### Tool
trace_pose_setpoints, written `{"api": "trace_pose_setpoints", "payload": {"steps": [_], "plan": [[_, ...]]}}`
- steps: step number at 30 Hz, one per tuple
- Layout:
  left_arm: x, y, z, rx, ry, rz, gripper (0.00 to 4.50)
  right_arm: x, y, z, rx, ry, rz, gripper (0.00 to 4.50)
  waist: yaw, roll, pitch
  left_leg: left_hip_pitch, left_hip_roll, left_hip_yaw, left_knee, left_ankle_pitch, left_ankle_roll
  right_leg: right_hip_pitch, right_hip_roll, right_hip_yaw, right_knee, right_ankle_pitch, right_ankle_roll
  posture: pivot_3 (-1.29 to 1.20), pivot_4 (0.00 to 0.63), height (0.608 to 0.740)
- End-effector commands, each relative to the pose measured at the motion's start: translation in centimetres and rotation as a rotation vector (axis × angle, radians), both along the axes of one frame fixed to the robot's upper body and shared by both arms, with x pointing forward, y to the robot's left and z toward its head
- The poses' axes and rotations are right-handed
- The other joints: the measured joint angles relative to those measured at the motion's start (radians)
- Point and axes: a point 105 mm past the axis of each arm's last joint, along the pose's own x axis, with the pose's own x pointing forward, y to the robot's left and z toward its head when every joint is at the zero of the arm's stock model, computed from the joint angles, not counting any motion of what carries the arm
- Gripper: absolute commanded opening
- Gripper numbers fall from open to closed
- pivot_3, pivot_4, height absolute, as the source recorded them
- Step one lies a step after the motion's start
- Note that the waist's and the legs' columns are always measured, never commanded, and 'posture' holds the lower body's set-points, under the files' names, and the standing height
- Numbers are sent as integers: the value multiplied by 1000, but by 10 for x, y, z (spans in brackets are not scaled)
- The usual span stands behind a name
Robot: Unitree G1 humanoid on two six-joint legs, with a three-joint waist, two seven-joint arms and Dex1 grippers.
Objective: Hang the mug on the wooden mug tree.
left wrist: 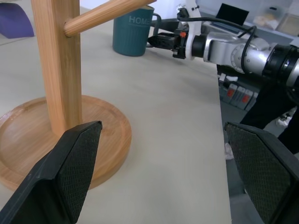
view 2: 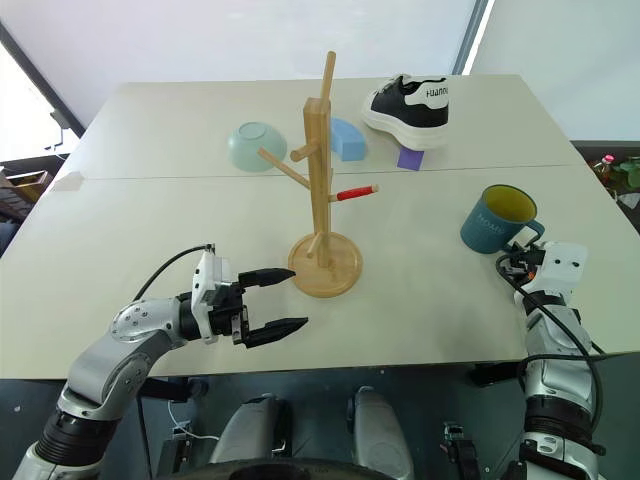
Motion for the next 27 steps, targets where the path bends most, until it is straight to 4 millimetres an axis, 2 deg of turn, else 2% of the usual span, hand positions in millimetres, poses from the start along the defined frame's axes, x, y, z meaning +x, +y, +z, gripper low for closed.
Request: {"api": "trace_pose_setpoints", "payload": {"steps": [1,5,7,10,13,16,22,27], "plan": [[-4,-4,12,-19,-45,-23,4500,1,2,15,-6,-66,15,55,-1,0,0,1,0,0,0,0,0,1,0,0,0,0,0,0,150,740],[-3,-3,12,-18,-45,-19,4500,1,8,23,-70,-69,47,55,-1,0,0,1,0,0,0,0,0,1,0,0,0,0,0,0,150,740],[-3,-2,12,-14,-45,-13,4500,-1,21,29,-173,-54,118,55,-1,0,0,1,0,0,0,0,0,1,0,0,0,0,0,0,150,740],[-1,4,11,-4,-44,6,4500,-11,62,50,-406,-57,352,55,1,2,0,1,0,0,0,0,0,1,0,0,0,0,0,0,150,740],[1,8,10,4,-41,13,4500,-25,104,68,-543,-81,588,55,-2,2,1,1,0,0,0,0,0,1,1,0,0,0,0,0,150,740],[2,9,10,7,-39,10,4500,-37,132,79,-655,-67,761,55,0,1,1,2,1,-1,0,0,0,1,1,0,0,0,0,0,150,740],[6,10,14,-11,-44,11,4500,-35,151,109,-728,-122,851,55,4,-1,1,2,0,-1,1,0,0,2,0,-1,-1,0,0,0,150,740],[10,16,29,-83,-48,38,4500,-26,158,127,-784,-173,898,55,4,-1,2,1,0,-1,1,0,0,2,0,-1,-1,0,0,0,150,740]]}}
